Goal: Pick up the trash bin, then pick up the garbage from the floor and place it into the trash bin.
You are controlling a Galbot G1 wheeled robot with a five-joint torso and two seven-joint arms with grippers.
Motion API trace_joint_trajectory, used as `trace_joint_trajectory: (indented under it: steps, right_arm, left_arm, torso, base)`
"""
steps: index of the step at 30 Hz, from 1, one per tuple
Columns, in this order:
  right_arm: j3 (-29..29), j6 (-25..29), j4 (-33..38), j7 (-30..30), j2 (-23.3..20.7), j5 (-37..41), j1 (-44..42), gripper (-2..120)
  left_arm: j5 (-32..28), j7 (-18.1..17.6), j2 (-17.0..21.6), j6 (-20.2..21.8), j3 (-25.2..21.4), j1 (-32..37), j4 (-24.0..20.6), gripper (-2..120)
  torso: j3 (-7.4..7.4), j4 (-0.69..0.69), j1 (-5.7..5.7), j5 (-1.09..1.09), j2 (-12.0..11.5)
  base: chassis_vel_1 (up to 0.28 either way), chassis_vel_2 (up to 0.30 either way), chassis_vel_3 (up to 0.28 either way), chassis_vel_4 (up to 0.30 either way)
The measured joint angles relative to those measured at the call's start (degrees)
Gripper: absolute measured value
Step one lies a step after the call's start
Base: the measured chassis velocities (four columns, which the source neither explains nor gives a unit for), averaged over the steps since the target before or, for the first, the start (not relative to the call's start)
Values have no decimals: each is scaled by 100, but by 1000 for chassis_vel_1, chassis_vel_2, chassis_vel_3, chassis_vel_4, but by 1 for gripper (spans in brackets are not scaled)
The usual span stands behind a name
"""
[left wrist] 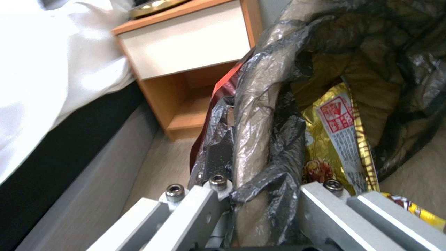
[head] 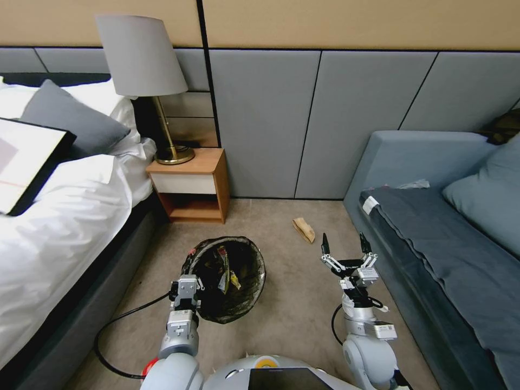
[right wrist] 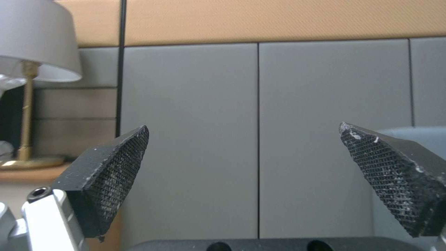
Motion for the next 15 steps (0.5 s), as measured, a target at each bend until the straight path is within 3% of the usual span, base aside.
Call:
trace_joint_trajectory:
  steps: [4, 7, 8, 11, 15]
  right_arm:
    - [3, 75, -76, -74, -6, 3, 73, 100]
    - [-11, 125, -79, -122, -9, 4, 86, 100]
    - [-30, 179, -81, -165, -9, 3, 114, 100]
    - [-25, 300, -113, -261, -2, -49, 192, 100]
    - [-4, 382, -151, -333, 4, -133, 278, 100]
  left_arm:
    - [9, -2, -29, -6, 19, -4, 9, 2]
    - [10, -4, -33, -6, 15, -13, 10, 2]
    - [9, -3, -34, -6, 13, -13, 10, 2]
    - [10, -5, -30, -6, 7, -11, 10, 2]
    - [12, -7, -34, -6, 13, 0, 10, 2]
  torso:
    - [-1, 0, 0, 8, 1]
    - [-1, -1, 0, -3, 1]
    - [0, 0, 2, 2, 0]
    - [0, 1, 2, 3, 0]
    - [0, 1, 2, 2, 0]
  base:
    - [-360, 369, 346, -366]
    - [-342, 341, 340, -331]
    - [-312, 290, 307, -318]
    - [-244, 276, 284, -224]
    - [-121, 108, 113, -96]
